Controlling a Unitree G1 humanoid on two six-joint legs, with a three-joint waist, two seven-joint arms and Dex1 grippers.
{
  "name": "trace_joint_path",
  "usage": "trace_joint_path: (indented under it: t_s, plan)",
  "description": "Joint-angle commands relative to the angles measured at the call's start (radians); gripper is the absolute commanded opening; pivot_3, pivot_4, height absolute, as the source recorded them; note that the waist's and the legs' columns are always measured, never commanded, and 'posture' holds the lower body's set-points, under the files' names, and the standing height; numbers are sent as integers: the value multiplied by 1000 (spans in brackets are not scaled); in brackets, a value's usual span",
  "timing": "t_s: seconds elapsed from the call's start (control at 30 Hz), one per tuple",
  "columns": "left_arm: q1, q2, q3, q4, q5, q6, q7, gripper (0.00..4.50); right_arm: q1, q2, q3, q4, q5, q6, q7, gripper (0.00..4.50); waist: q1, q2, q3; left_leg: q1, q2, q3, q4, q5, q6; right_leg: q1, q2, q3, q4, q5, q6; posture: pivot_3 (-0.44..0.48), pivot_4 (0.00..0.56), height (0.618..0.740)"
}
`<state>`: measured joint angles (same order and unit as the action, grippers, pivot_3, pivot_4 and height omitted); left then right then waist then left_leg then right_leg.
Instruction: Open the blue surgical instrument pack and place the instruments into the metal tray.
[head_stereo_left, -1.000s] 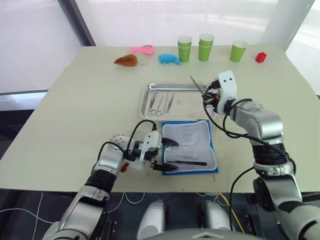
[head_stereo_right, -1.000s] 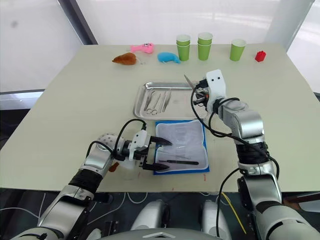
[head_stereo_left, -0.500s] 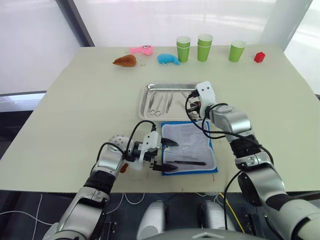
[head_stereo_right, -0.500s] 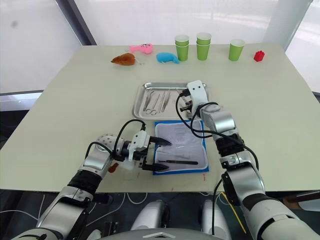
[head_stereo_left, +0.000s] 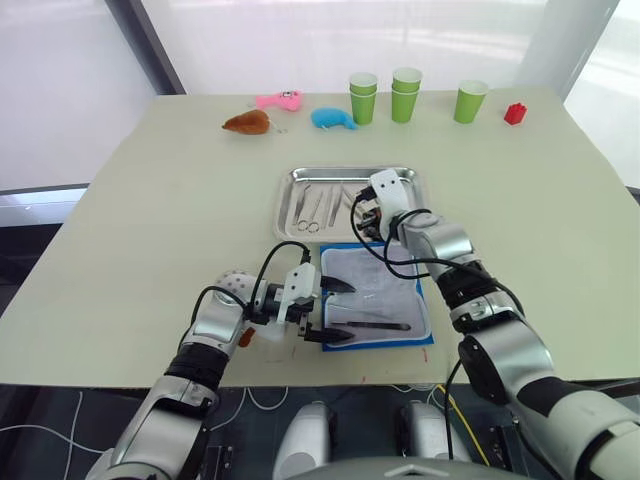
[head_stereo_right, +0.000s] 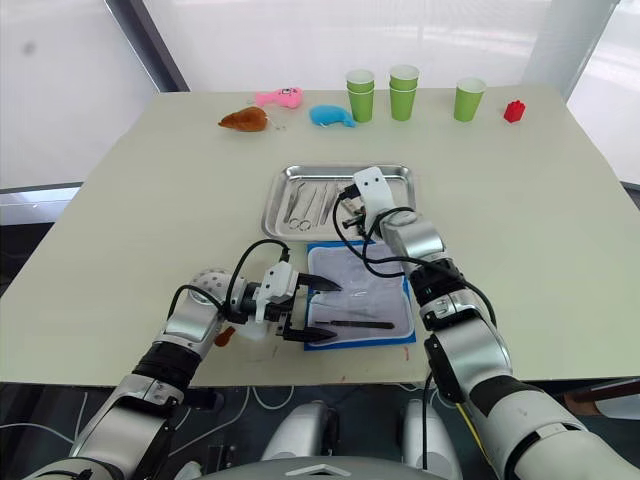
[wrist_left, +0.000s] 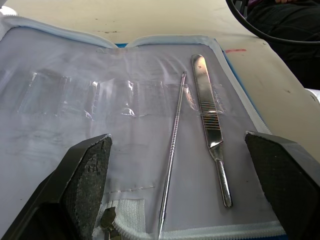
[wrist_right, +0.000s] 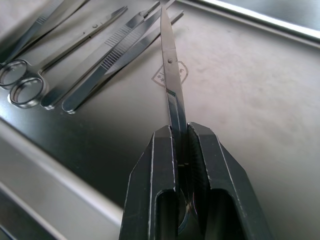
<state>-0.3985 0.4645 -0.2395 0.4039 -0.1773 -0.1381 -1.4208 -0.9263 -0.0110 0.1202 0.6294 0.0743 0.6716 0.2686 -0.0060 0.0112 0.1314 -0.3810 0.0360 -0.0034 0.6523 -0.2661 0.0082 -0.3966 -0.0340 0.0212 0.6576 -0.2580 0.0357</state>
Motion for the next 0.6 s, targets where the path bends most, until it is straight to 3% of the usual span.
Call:
trace_joint_path:
  t_s: [0.03, 0.2, 0.33, 0.5, 0.6]
  plan:
    - [58, -15, -66, 79, 58, 60, 22, 4500, -36, -4, -8, 1, -5, -13, 16, 31, 0, 0, 0, 0, 0, 0, 0, 0, 0, 0, 0, 0, 0, 0, 0, 0, 150, 740]
    - [62, -16, -67, 74, 57, 62, 24, 4500, -40, -6, 3, 4, -16, -7, 33, 31, -3, 0, 0, 0, 0, 0, 0, 0, 0, 0, 0, 0, 0, 0, 0, 0, 150, 740]
    - [62, -17, -66, 72, 57, 63, 24, 4500, -42, -4, 6, -3, -26, -2, 42, 1594, -4, 0, 0, 0, 0, 0, 0, 0, 0, 0, 0, 0, 0, 0, 0, 0, 150, 740]
    - [65, -15, -67, 69, 57, 64, 23, 4500, -48, -16, -5, -38, -22, 0, 59, 4133, -4, 0, 0, 0, 0, 0, 0, 0, 0, 0, 0, 0, 0, 0, 0, 0, 150, 740]
    - [66, -15, -68, 68, 58, 65, 22, 4500, -45, -33, -10, -85, -13, -1, 85, 4133, -4, 0, 0, 0, 0, 0, 0, 0, 0, 0, 0, 0, 0, 0, 0, 0, 150, 740]
